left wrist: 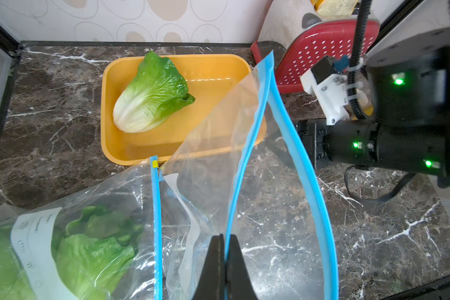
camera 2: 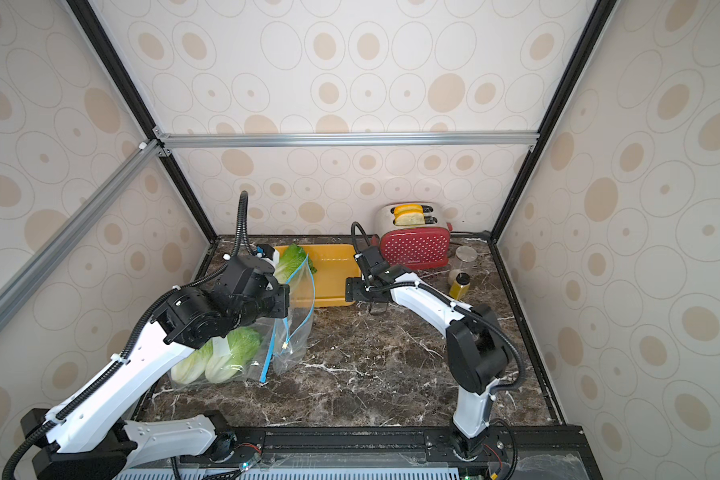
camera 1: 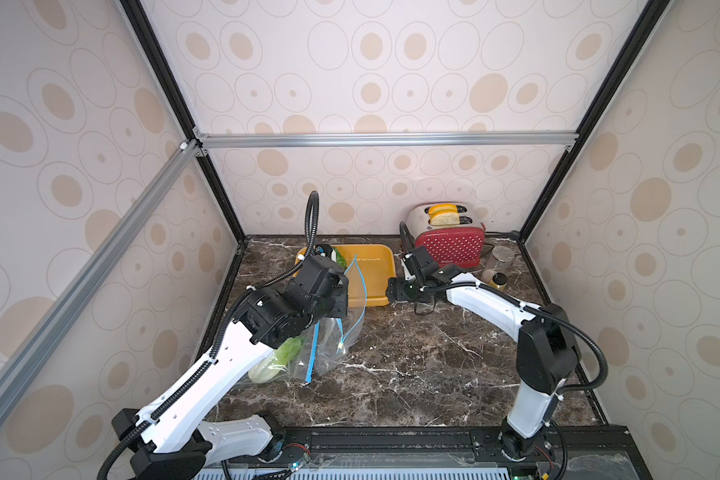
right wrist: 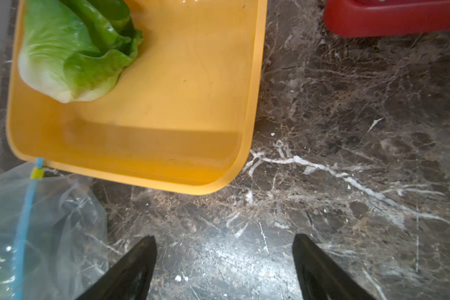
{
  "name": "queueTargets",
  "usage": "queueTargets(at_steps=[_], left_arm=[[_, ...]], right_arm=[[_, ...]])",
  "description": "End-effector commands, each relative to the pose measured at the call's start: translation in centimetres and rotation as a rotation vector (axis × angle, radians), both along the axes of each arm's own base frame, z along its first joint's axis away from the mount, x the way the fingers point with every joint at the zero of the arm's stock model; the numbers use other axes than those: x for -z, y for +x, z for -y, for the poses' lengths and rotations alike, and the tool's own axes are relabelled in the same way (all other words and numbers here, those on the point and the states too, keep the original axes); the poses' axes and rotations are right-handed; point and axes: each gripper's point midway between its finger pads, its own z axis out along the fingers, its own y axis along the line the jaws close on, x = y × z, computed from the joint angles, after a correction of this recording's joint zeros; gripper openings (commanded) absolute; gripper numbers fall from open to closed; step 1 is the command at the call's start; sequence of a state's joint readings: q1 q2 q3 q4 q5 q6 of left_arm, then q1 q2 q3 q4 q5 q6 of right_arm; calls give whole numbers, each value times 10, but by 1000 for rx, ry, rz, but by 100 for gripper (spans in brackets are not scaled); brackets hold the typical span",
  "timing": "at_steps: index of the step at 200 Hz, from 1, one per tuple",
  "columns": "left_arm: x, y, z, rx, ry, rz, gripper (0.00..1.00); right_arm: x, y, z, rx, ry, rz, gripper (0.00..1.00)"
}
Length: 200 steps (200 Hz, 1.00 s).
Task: Put the chinese cabbages into a zipper bag and zip it
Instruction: Move the basket to the center of the board.
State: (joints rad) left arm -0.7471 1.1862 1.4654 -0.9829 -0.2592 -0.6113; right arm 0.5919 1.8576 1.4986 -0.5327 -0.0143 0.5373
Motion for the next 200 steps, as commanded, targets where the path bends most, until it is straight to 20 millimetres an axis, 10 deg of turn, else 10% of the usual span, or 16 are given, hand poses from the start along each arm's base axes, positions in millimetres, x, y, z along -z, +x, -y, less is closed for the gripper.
queueTargets(at_steps=[1,92,200], left_arm=[[-13,-2,-18,-37,48,28,0],[-21,-13,-42,-94,65,65,0],[-63,-25,-55,-82,32,144,0]], right_arm=[[8,19,4,35,-59,-7,87],[61,47,43,126,-166,-101,87],[72,-46,141,241,-259,-171,87]])
